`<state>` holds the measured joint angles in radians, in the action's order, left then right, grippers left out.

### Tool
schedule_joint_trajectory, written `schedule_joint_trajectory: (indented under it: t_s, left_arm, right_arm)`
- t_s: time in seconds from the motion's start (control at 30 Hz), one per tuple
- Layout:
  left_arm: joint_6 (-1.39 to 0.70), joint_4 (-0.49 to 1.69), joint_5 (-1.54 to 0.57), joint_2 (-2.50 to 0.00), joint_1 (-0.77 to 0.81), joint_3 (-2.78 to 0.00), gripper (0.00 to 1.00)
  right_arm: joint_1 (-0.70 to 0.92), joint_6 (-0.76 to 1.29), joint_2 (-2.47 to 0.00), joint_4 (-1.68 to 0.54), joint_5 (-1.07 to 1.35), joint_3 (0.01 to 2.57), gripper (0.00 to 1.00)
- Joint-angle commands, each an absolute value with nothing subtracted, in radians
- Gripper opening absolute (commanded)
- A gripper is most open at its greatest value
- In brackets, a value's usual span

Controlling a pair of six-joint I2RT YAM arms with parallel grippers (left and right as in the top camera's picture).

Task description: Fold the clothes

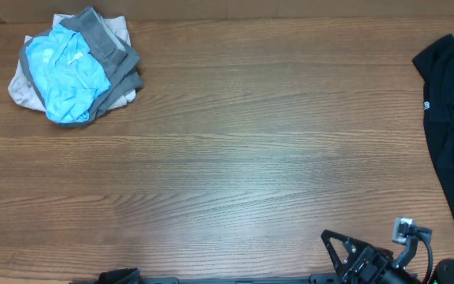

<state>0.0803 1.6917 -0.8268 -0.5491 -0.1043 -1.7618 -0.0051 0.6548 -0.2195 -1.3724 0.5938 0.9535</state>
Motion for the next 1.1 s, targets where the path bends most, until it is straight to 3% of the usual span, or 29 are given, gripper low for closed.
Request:
schedule_joint_trajectory:
  t_s: [0.0, 0.93, 1.07]
  left_arm:
    - [0.064, 1.689, -0.766, -0.535, -0.099, -1.748, 1.00]
    - [0.064, 1.689, -0.766, -0.535, -0.099, -1.748, 1.00]
    - [0.064, 1.689, -0.766, -0.535, -0.099, -1.748, 1.00]
  right_arm:
    - [-0.002, 0.675, -0.210, -1.343, 0.577, 0.962, 1.00]
    - [-0.002, 0.677, -0.210, -1.344, 0.576, 0.962, 1.00]
    - [-0.001, 0.644, -0.208, -1.345, 0.439, 0.962, 1.00]
